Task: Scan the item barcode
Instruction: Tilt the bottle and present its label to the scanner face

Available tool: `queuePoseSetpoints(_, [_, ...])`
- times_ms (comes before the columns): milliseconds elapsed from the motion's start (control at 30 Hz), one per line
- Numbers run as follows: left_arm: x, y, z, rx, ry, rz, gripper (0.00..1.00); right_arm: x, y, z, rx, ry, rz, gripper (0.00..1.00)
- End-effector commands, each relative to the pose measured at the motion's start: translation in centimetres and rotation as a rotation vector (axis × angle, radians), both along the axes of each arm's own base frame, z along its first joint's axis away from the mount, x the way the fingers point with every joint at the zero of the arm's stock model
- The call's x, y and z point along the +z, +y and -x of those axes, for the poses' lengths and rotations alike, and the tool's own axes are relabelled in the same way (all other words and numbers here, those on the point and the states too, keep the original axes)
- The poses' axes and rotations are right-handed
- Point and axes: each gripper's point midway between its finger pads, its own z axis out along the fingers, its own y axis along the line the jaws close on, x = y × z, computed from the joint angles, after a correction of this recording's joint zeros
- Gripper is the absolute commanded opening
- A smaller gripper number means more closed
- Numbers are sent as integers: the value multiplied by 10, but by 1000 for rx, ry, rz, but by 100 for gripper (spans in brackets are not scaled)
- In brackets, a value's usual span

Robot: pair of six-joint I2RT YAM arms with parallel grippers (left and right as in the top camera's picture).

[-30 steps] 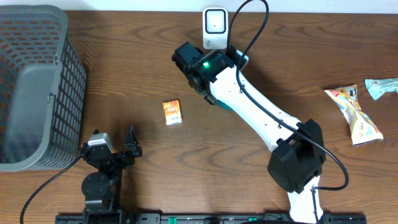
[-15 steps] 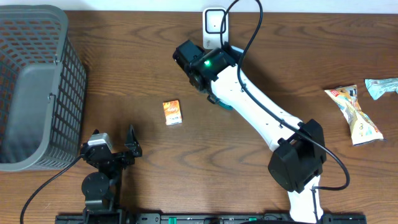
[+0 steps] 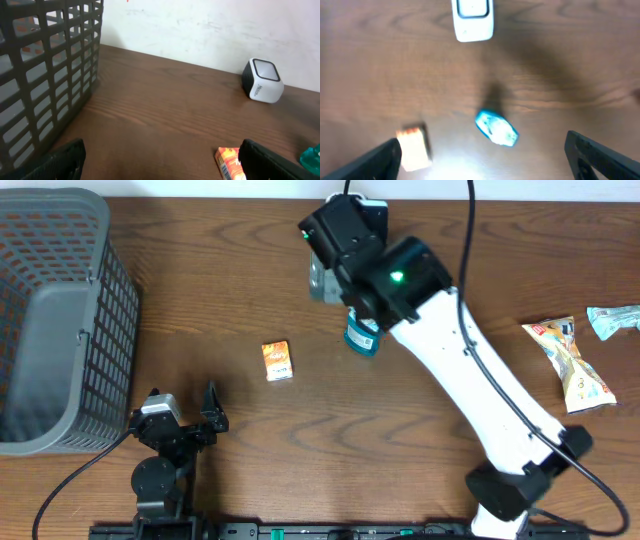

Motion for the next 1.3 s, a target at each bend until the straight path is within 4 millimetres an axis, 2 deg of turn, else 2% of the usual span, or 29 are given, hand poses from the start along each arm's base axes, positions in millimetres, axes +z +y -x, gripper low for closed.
queuePoseSetpoints(0, [-18, 1, 1, 9, 47, 9, 98, -23, 2, 9, 239, 93, 157, 99])
queuePoseSetpoints(100, [-18, 1, 1, 9, 47, 9, 98, -34, -1, 9, 305, 116, 221, 99])
queuePoseSetpoints(233, [-18, 1, 1, 9, 47, 9, 98, -37, -2, 8, 403, 122, 291, 99])
queuePoseSetpoints(400, [-18, 1, 1, 9, 47, 9, 98, -44, -17, -1, 387, 147, 290, 99])
queuePoseSetpoints(567, [-18, 1, 1, 9, 47, 9, 98, -81, -11, -2, 543, 248, 167, 99])
queuePoseSetpoints(700, [-18, 1, 1, 9, 47, 9, 98, -111, -32, -6, 508, 318, 135, 99])
queuePoseSetpoints(767, [-18, 1, 1, 9, 47, 9, 98, -121, -37, -3, 503, 352, 101, 99])
queuePoseSetpoints(933, [-18, 1, 1, 9, 47, 9, 98, -142, -28, 2, 553, 378, 44, 99])
queuePoseSetpoints(1067, [-18, 1, 1, 9, 47, 9, 98, -149, -19, 1, 589, 356, 50, 99])
queuePoseSetpoints(1267, [-18, 1, 1, 9, 47, 9, 98, -167, -21, -7, 575, 337, 70, 99])
